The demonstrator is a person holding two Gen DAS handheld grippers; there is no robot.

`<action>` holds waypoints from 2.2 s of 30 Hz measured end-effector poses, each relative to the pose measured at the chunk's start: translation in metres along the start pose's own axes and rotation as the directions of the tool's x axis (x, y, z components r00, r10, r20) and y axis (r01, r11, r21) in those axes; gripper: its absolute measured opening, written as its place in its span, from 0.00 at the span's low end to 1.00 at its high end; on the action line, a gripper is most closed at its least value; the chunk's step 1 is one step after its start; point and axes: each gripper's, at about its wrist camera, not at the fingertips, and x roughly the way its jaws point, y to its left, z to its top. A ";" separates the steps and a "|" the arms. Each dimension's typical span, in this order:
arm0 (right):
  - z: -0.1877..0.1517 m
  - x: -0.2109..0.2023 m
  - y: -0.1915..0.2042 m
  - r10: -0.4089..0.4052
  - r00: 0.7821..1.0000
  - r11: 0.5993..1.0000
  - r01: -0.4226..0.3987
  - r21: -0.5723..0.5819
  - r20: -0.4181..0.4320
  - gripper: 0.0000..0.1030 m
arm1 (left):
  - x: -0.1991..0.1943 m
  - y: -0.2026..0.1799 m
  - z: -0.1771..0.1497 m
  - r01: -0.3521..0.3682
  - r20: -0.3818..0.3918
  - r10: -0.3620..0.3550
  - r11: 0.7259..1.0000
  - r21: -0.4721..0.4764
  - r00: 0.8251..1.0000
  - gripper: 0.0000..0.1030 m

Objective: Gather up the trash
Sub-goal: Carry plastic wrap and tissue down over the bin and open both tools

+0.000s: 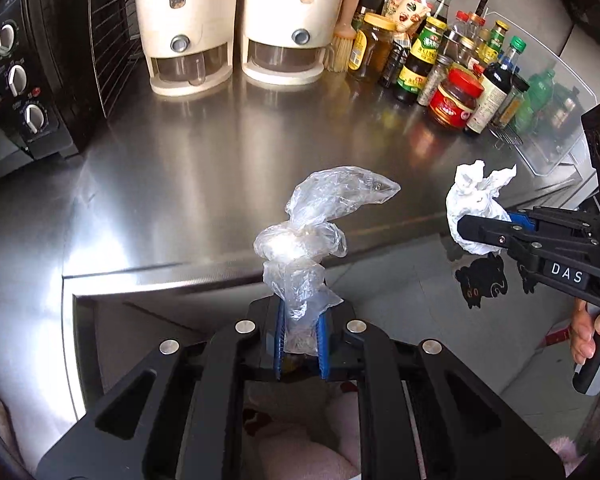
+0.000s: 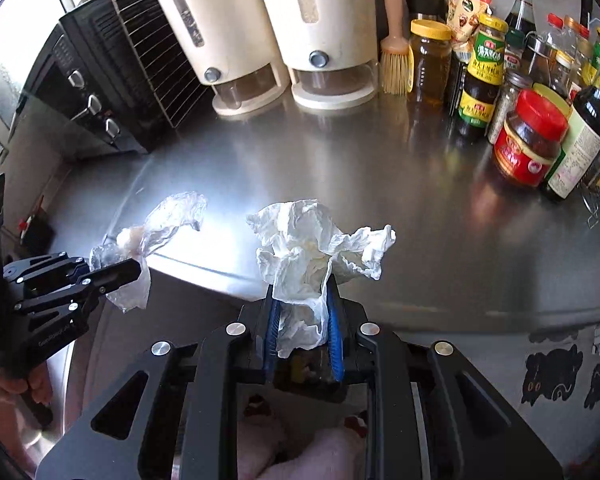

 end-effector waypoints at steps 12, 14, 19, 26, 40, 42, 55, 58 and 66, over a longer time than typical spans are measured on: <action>-0.109 0.063 -0.016 0.028 0.969 0.995 -0.005 0.097 -0.244 0.22 | 0.083 -0.005 -0.092 0.039 -0.230 -0.052 0.997 -0.060 0.972 0.11; -0.123 0.081 -0.023 0.036 0.961 0.991 0.001 0.136 -0.273 0.22 | 0.101 -0.004 -0.104 0.039 -0.257 -0.054 0.997 -0.062 0.965 0.11; -0.149 0.124 -0.032 0.008 0.949 0.987 0.044 0.157 -0.315 0.22 | 0.147 0.000 -0.125 0.050 -0.300 -0.071 0.996 -0.077 0.951 0.10; -0.169 0.184 -0.044 0.005 0.935 0.984 0.059 0.170 -0.354 0.22 | 0.207 0.005 -0.136 0.047 -0.344 -0.079 0.994 -0.101 0.936 0.10; -0.170 0.257 -0.060 0.052 0.919 0.957 0.067 0.284 -0.392 0.22 | 0.277 0.010 -0.147 0.033 -0.415 -0.074 0.994 -0.103 0.907 0.11; -0.170 0.264 -0.059 0.056 0.914 0.957 0.066 0.284 -0.402 0.23 | 0.281 0.010 -0.147 0.034 -0.419 -0.077 0.994 -0.107 0.905 0.11; -0.158 0.267 -0.057 0.071 0.911 0.945 0.069 0.318 -0.406 0.57 | 0.278 0.020 -0.143 0.017 -0.410 -0.070 0.991 -0.132 0.909 0.49; -0.155 0.267 -0.055 0.056 0.915 0.947 0.078 0.311 -0.400 0.71 | 0.271 0.022 -0.140 0.010 -0.401 -0.059 0.992 -0.124 0.914 0.63; -0.137 0.235 -0.043 0.007 0.929 0.960 0.097 0.262 -0.371 0.94 | 0.240 0.024 -0.124 0.004 -0.357 -0.050 0.992 -0.127 0.933 0.84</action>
